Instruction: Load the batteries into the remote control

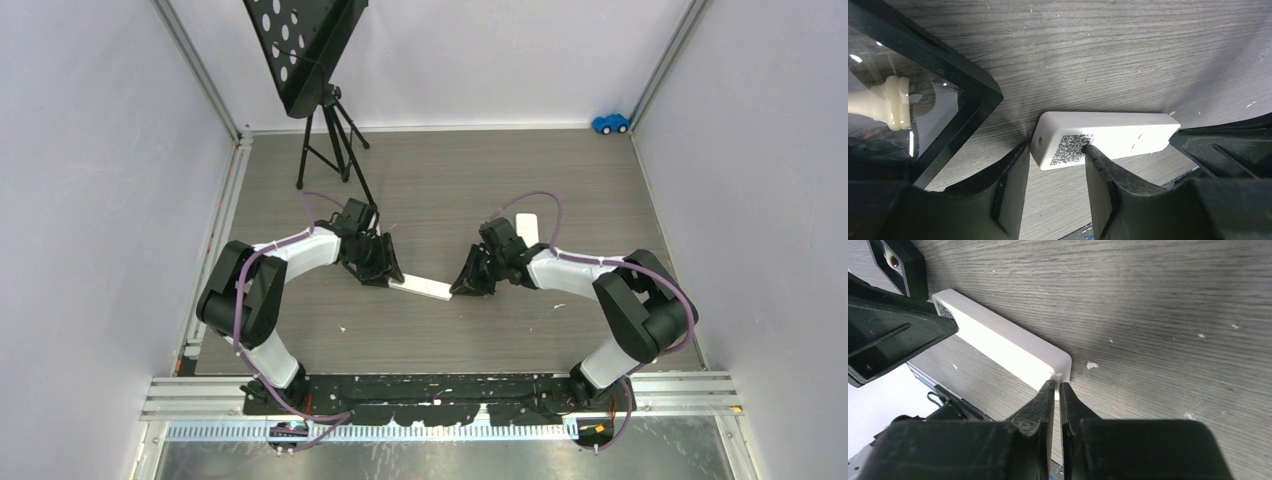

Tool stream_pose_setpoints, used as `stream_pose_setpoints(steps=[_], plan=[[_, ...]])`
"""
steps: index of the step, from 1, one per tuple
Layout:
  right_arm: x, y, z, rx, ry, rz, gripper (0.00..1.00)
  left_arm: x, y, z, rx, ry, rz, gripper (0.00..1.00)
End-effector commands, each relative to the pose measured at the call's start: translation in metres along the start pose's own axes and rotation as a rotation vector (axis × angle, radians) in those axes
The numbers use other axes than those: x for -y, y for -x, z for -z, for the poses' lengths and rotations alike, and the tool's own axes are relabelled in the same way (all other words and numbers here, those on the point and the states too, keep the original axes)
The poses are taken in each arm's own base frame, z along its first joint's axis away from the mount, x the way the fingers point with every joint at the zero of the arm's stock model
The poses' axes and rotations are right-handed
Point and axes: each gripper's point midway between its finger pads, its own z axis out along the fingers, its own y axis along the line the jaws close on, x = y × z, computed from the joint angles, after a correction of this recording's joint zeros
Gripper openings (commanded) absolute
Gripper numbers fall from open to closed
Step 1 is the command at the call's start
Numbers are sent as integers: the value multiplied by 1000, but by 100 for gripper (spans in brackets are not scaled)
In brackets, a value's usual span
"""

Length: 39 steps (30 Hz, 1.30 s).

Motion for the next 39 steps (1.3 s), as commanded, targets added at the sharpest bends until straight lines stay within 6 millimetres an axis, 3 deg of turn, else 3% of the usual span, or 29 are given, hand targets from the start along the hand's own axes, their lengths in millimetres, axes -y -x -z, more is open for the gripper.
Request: stream_pose_setpoints(steps=[1, 10, 18, 23, 29, 31, 33, 36, 37, 39], plan=[[-7, 4, -5, 7, 4, -11, 11, -16, -12, -12, -38, 45, 0, 46], [-15, -4, -21, -24, 9, -51, 4, -17, -25, -22, -90, 7, 25, 27], [-39, -2, -34, -30, 34, -40, 3, -18, -37, -29, -127, -23, 37, 23], [-49, -1, -35, -34, 49, -27, 5, -16, -30, -24, -105, -6, 35, 25], [-40, 9, -2, 54, -30, 68, 18, -2, 4, 1, 1, 28, 3, 45], [-40, 10, 11, 70, -36, 132, 18, 4, 13, 11, 31, 26, -11, 52], [-45, 12, 24, 87, -22, 203, 25, 7, 19, 21, 52, 32, -16, 59], [-55, 16, 39, 115, 20, 332, 43, 14, 30, 38, 109, 33, -23, 71], [-59, 17, 41, 118, 31, 374, 60, 14, 32, 44, 130, 40, -23, 76], [-62, 20, 42, 118, 19, 464, 75, 11, 34, 54, 159, 68, -18, 85]])
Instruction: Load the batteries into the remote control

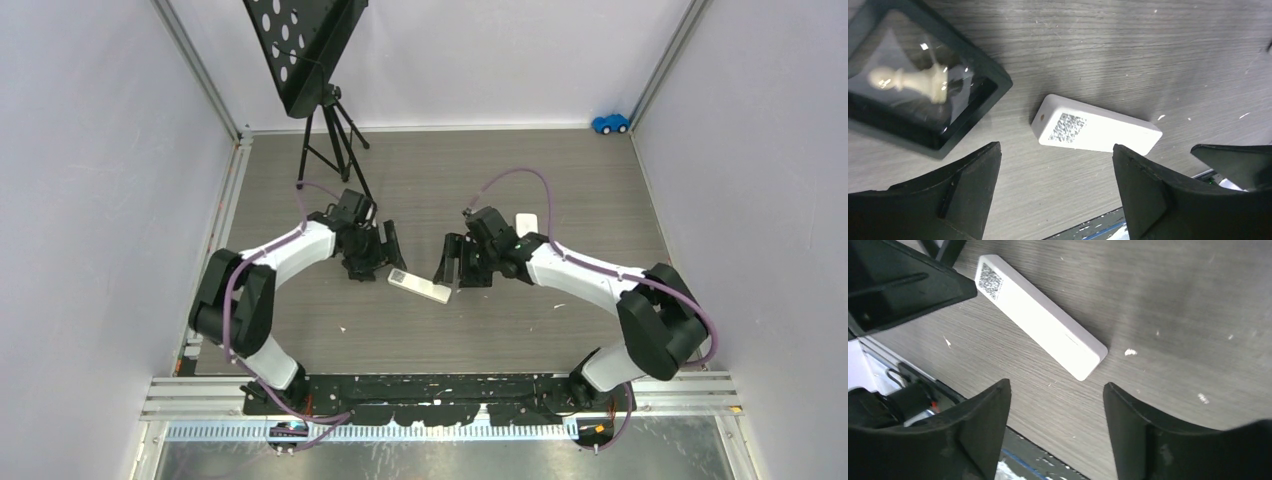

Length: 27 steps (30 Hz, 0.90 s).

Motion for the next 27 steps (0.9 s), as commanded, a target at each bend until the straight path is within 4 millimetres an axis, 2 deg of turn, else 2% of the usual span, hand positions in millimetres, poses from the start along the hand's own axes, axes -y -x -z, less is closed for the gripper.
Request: stream_pose_setpoints(steps=[1, 4, 8, 11, 19, 27], plan=[[-21, 28, 14, 85, 25, 274, 79, 5, 22, 39, 133, 36, -21, 88], [-30, 34, 7, 83, -38, 458, 79, -4, 22, 54, 176, 82, -11, 99], [-41, 27, -11, 7, -108, 705, 87, -20, 22, 73, 233, 156, 6, 100], [-45, 21, -24, -82, -139, 807, 89, -30, 23, 88, 284, 183, 30, 100], [-38, 21, -53, -205, -234, 865, 89, -52, 30, 123, 408, 232, 105, 100], [-34, 4, -69, -315, -217, 836, 75, -53, 34, 148, 492, 209, 128, 100]])
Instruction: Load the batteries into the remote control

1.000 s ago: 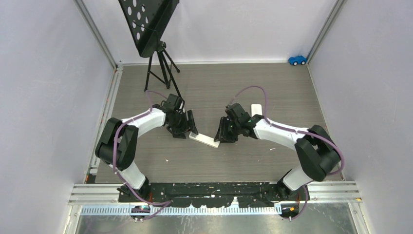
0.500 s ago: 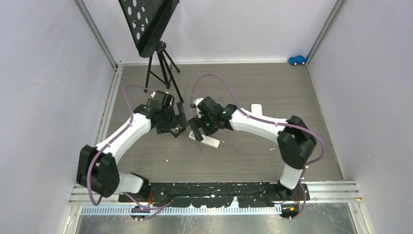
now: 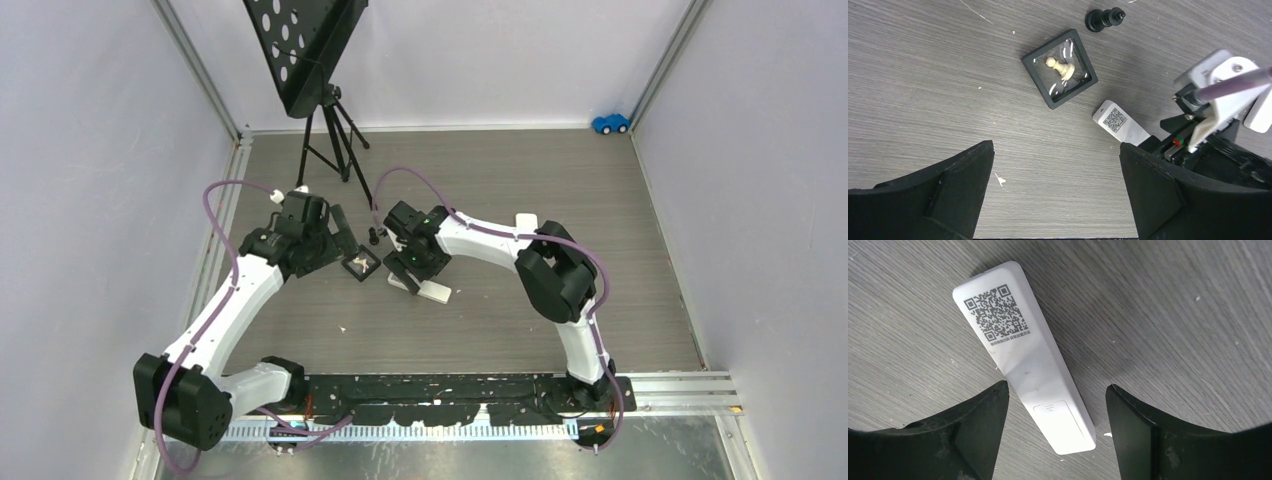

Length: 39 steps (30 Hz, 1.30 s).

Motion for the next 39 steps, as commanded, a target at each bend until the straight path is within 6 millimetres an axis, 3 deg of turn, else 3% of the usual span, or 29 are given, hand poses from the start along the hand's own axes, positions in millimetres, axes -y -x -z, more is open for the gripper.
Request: stream_pose_setpoints(steps=[1, 6, 8, 12, 17, 23, 26, 31, 39], plan=[[-11, 3, 5, -24, 52, 17, 73, -6, 10, 12, 64, 11, 27, 100], [-5, 1, 0, -33, 16, -3, 53, -3, 15, 22, 92, -19, 30, 100], [10, 6, -1, -7, -78, -33, 42, 3, 16, 26, 99, -56, 13, 100], [29, 13, 7, 74, -145, -138, 34, 10, 20, 34, 118, -104, -5, 100], [76, 14, 31, 189, -281, -367, 32, 10, 22, 38, 129, -107, -18, 100], [148, -15, 48, 271, -388, -734, 32, 12, 19, 36, 104, -109, -28, 100], [175, -23, 49, 296, -411, -825, 32, 14, 18, 37, 96, -120, -33, 100], [190, -21, 39, 272, -397, -848, 35, 15, 18, 38, 89, -123, -40, 100], [194, -28, 25, 227, -365, -908, 50, 13, 17, 46, 90, -128, -70, 100]])
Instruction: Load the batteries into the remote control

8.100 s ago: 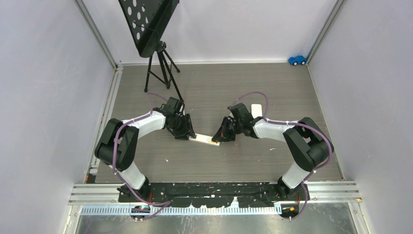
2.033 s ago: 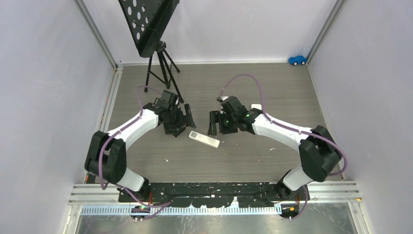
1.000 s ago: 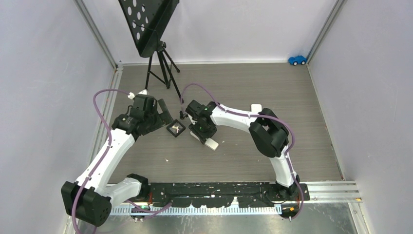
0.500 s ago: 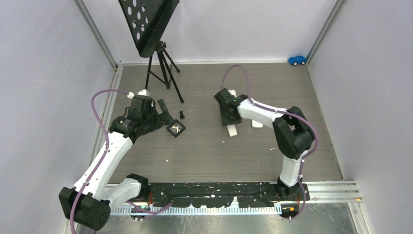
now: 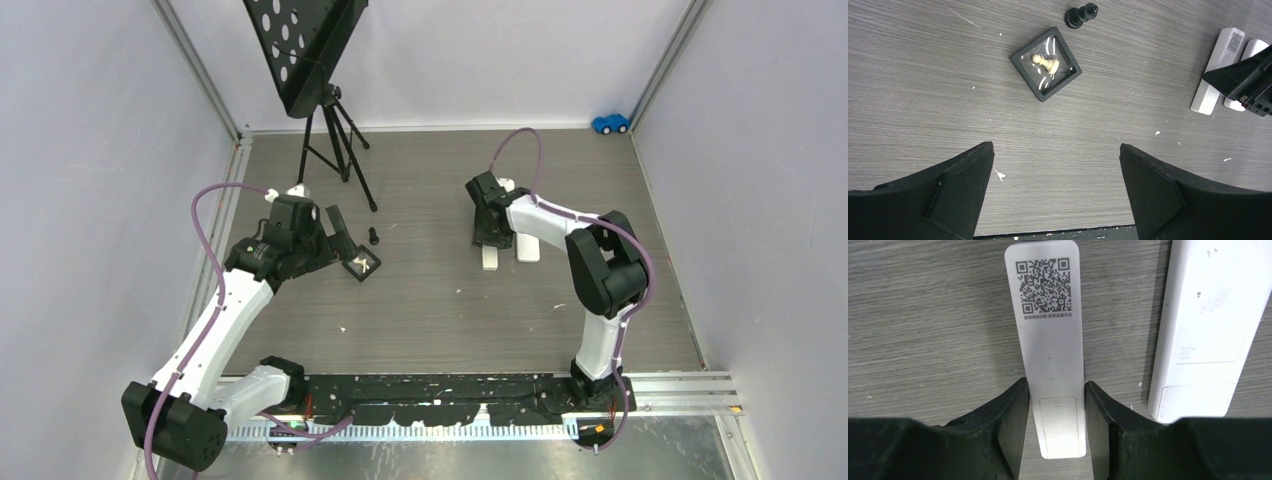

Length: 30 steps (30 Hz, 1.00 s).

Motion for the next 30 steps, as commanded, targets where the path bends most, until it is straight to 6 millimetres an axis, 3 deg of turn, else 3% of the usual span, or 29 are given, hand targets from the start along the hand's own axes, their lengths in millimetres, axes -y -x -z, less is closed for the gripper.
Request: stream_pose_setpoints(steps=[1, 7, 13, 17, 18, 24, 28, 30], plan=[[-9, 19, 1, 32, 33, -65, 51, 9, 15, 17, 43, -39, -32, 100], [-8, 25, 10, 52, 42, -68, 69, 8, 14, 25, 33, -37, -64, 100], [4, 39, 56, 164, 90, -97, 75, 3, 14, 43, 46, -38, -108, 98], [32, 37, 109, 280, 116, -141, 75, -7, 17, 67, 109, -25, -134, 98], [45, 40, 137, 357, 136, -173, 75, -8, 20, 74, 134, -25, -139, 98], [123, 24, 258, 690, 194, -314, 78, -17, 27, 114, 251, -39, -155, 98], [179, 1, 313, 813, 143, -376, 85, -26, 29, 141, 330, -41, -154, 98], [199, -9, 330, 849, 116, -397, 86, -32, 30, 149, 354, -23, -150, 98]])
